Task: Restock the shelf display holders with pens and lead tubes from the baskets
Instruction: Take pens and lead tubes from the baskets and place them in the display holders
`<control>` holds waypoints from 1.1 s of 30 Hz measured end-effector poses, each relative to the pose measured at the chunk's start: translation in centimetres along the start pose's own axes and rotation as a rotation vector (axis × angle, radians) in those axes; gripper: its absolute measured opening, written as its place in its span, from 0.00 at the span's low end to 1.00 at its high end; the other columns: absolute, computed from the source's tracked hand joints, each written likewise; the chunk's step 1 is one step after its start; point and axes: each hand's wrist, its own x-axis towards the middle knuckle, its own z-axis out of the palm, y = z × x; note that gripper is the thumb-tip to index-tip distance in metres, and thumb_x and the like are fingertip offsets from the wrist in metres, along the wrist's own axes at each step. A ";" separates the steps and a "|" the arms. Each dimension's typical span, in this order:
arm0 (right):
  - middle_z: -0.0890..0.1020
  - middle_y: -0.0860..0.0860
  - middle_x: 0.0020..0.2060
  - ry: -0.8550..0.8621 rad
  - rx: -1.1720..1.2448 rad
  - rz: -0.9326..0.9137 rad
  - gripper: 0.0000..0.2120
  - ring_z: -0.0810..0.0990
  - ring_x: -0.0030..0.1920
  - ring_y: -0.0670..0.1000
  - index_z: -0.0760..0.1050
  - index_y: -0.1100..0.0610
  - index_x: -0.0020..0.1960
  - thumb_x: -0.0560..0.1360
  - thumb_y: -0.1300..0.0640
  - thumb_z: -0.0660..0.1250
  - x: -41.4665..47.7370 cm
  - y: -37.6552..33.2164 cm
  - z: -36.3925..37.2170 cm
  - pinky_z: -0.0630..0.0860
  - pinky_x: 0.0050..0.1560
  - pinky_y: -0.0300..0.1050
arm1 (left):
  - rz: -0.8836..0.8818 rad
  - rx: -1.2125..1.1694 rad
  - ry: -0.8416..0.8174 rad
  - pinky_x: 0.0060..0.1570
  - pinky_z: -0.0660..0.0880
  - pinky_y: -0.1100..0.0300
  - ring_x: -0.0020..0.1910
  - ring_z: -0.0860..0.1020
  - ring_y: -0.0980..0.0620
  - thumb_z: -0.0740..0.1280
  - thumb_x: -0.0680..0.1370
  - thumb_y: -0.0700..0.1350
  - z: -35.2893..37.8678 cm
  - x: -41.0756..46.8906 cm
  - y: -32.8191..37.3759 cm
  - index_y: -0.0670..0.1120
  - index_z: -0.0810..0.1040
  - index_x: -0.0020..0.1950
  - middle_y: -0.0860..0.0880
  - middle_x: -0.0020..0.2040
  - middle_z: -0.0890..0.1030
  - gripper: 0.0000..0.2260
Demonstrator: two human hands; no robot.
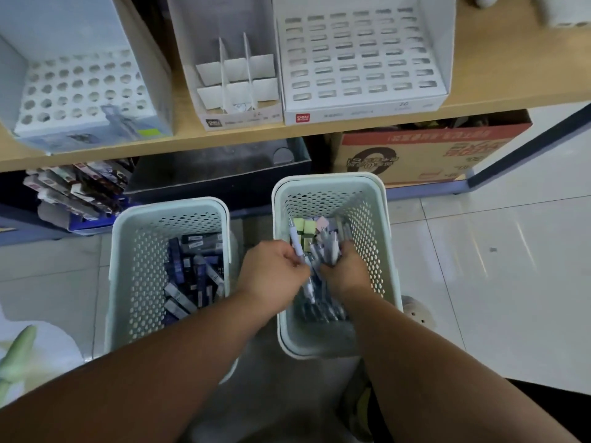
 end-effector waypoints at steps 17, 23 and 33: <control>0.77 0.44 0.40 0.041 0.142 0.041 0.18 0.76 0.42 0.47 0.79 0.51 0.55 0.86 0.45 0.53 -1.2 0.5 -1.8 0.66 0.39 0.38 | -0.097 0.721 -0.091 0.45 0.82 0.50 0.45 0.82 0.43 0.68 0.75 0.38 5.5 1.7 3.7 0.45 0.78 0.43 0.45 0.46 0.82 0.03; 0.81 0.48 0.46 -0.023 0.113 0.030 0.12 0.79 0.44 0.48 0.78 0.52 0.62 0.85 0.54 0.58 0.8 -1.3 -2.6 0.72 0.41 0.39 | 0.191 0.392 0.220 0.36 0.75 0.55 0.38 0.79 0.46 0.68 0.79 0.46 0.9 2.4 0.2 0.50 0.76 0.56 0.48 0.43 0.80 0.07; 0.81 0.57 0.51 -0.102 -0.268 -0.039 0.02 0.80 0.50 0.56 0.78 0.56 0.51 0.79 0.58 0.68 6.9 -4.7 0.4 0.78 0.56 0.49 | 0.073 0.042 0.095 0.36 0.79 0.55 0.33 0.80 0.57 0.72 0.78 0.50 -0.2 4.7 -3.9 0.45 0.74 0.69 0.51 0.35 0.80 0.21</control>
